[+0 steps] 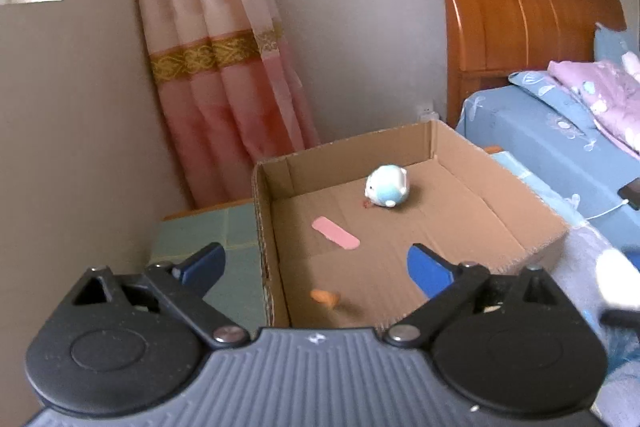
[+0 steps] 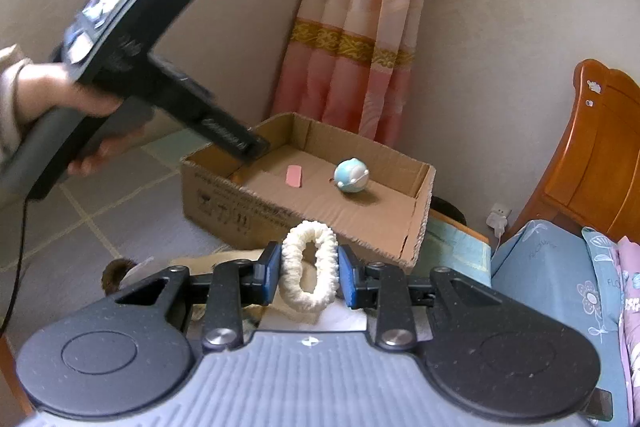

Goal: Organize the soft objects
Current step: 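Carry the rope ring with the right tool while the left tool carries the earplug into the box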

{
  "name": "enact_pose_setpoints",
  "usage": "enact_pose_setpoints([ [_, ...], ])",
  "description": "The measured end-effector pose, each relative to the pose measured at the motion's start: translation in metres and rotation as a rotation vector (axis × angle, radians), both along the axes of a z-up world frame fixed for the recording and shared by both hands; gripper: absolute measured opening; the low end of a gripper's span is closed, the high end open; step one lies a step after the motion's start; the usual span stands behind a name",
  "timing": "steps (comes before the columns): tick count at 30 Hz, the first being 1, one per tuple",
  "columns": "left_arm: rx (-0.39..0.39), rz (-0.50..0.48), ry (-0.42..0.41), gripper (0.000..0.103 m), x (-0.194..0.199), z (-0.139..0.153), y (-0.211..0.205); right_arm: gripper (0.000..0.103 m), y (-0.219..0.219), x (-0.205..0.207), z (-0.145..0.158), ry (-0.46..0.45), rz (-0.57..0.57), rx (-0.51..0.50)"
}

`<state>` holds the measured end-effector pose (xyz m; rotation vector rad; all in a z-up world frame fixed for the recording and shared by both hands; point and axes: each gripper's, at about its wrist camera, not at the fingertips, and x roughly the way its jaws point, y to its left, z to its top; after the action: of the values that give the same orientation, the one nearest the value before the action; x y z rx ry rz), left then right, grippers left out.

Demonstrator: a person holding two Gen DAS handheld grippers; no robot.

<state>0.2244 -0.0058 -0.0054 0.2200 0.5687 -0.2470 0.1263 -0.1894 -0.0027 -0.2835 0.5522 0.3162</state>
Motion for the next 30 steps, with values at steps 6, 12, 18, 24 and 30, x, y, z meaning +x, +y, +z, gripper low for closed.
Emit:
enact_pose_setpoints([
  [6,0.048,0.006,0.074,0.098,-0.039,-0.001,0.010,0.035,-0.006,0.025,0.004,-0.002,0.001,0.003],
  [12,0.033,0.017,0.114,0.101,-0.072,0.000,0.018,0.035,-0.012,0.064,0.014,0.015,-0.014,0.031],
  [18,0.044,0.039,0.109,0.101,-0.085,0.006,0.021,0.035,-0.005,0.119,0.018,0.044,-0.041,0.012],
  [24,0.056,0.051,0.100,0.101,-0.096,0.015,0.027,0.072,0.006,0.169,0.011,0.099,-0.111,0.013],
  [30,0.046,0.064,0.122,0.101,-0.102,0.011,0.033,0.101,0.012,0.153,0.013,0.082,-0.120,0.016],
])
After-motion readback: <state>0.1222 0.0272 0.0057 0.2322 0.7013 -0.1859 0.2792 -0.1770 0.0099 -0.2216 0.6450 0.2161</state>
